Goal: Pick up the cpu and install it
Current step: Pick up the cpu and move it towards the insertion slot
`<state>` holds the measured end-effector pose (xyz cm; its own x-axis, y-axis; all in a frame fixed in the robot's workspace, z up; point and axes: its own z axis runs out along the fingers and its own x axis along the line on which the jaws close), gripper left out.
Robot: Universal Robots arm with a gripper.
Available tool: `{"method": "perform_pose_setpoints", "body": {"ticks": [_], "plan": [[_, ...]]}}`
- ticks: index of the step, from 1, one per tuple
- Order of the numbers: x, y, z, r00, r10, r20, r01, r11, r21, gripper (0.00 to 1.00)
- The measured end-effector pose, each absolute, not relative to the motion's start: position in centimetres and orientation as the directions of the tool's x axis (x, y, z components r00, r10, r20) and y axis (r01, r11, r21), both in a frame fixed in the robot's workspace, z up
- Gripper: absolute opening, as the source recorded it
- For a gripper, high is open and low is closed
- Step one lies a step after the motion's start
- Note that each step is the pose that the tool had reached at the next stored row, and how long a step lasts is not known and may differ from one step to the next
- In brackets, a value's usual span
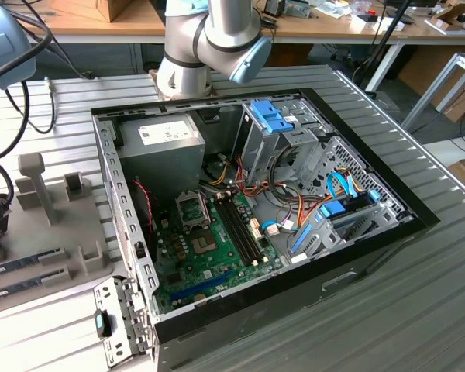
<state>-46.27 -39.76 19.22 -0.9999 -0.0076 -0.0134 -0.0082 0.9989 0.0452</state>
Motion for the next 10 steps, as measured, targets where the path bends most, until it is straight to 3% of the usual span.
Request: {"method": "perform_pose_setpoints", "body": {"ticks": [10], "plan": [[-46.27,-39.76,19.60,-1.000,-0.008,-0.014,-0.008,0.999,0.046,0.47]]}}
